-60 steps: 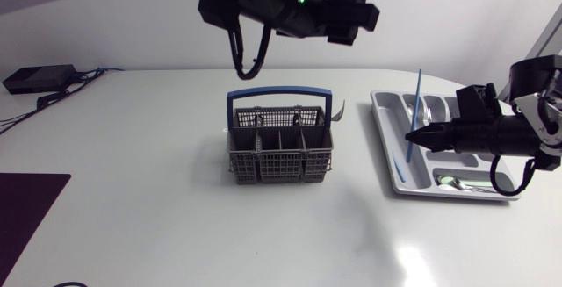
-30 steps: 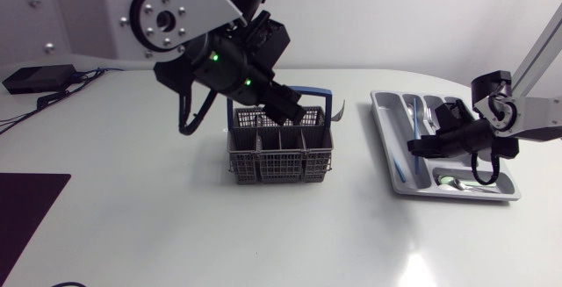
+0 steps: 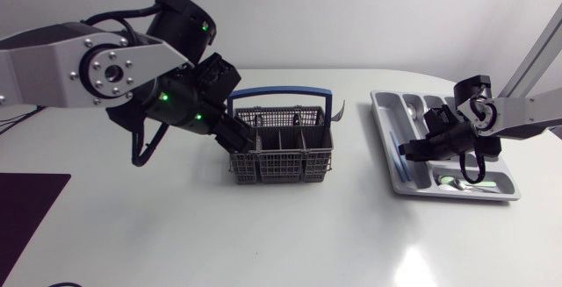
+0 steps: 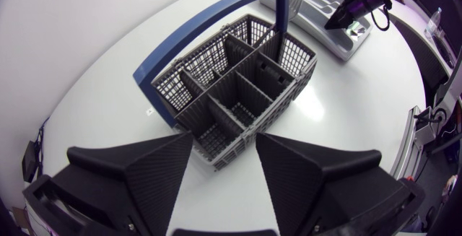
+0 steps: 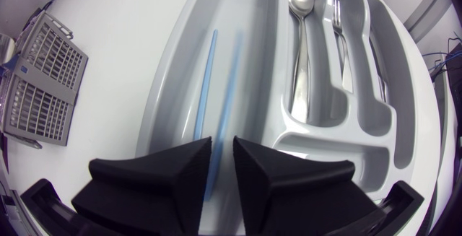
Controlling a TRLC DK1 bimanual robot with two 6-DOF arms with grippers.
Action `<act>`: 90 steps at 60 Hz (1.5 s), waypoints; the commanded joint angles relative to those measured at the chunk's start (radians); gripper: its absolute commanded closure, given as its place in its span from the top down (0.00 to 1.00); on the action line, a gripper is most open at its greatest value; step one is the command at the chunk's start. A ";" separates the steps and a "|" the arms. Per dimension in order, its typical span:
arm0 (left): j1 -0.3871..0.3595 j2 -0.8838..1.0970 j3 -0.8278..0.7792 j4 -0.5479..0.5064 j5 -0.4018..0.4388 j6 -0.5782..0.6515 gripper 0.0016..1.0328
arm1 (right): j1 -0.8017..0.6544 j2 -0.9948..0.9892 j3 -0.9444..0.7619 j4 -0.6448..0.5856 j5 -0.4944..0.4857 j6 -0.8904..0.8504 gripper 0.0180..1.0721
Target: Unload the cutlery basket into the drawer organizer.
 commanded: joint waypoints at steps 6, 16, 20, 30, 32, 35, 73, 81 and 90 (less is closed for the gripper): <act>0.043 -0.049 -0.094 0.042 -0.006 0.046 0.61 | 0.020 -0.002 0.004 -0.006 0.016 0.024 0.59; 0.080 -0.063 -0.166 0.114 -0.006 0.071 0.61 | 0.066 -0.121 -0.043 -0.006 0.045 0.044 0.70; 0.098 -0.061 -0.195 0.151 -0.006 0.080 0.61 | 0.098 -0.183 -0.068 -0.006 0.053 0.052 0.70; 0.134 -0.049 -0.232 0.188 0.000 0.097 0.61 | 0.178 -0.307 -0.111 0.004 0.056 0.072 0.70; 0.135 -0.049 -0.241 0.199 0.000 0.098 0.60 | 0.193 -0.329 -0.115 0.005 0.053 0.077 0.70; 0.138 -0.049 -0.255 0.214 0.000 0.101 0.61 | 0.216 -0.352 -0.122 0.008 0.049 0.084 0.70; 0.098 0.143 -0.250 0.355 0.020 0.101 0.61 | 0.474 -0.344 -0.111 0.160 0.111 0.192 0.70; 0.048 0.138 -0.258 0.354 0.022 0.091 0.61 | 0.474 -0.304 -0.092 0.188 0.129 0.210 0.70; 0.019 0.121 -0.267 0.354 0.023 0.086 0.61 | 0.451 -0.252 -0.072 0.240 0.143 0.208 0.70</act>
